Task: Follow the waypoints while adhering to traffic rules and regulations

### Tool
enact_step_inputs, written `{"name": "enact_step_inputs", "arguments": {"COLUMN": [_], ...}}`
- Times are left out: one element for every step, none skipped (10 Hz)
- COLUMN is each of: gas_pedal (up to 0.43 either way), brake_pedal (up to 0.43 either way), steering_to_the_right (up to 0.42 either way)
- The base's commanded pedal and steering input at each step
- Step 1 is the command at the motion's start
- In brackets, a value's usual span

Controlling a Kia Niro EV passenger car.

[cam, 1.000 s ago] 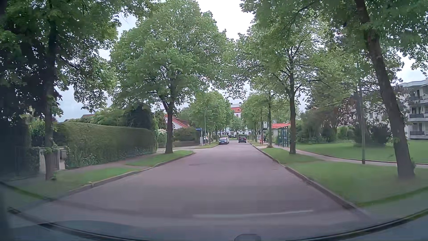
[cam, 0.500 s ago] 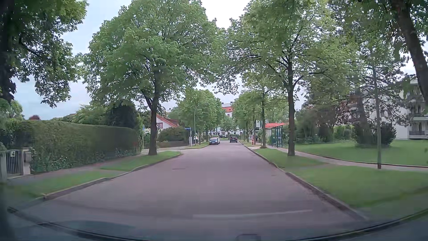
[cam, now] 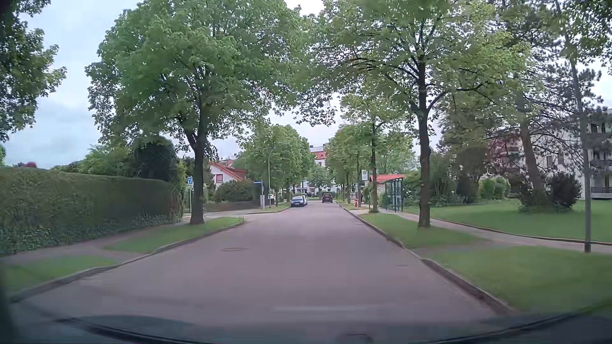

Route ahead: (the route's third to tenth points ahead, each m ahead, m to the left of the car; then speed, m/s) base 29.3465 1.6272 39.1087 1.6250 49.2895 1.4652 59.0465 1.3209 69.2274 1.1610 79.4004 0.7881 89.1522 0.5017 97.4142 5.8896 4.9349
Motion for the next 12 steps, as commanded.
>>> {"name": "enact_step_inputs", "arguments": {"gas_pedal": [0.177,0.177,0.177,0.177,0.177,0.177,0.177,0.177,0.177,0.177,0.177,0.177], "brake_pedal": [0.0,0.0,0.0,0.0,0.0,0.0,0.0,0.0,0.0,0.0,0.0,0.0], "steering_to_the_right": [0.03,0.03,0.028,0.02,0.012,0.007,0.005,0.002,0.0,-0.003,-0.006,-0.006]}}
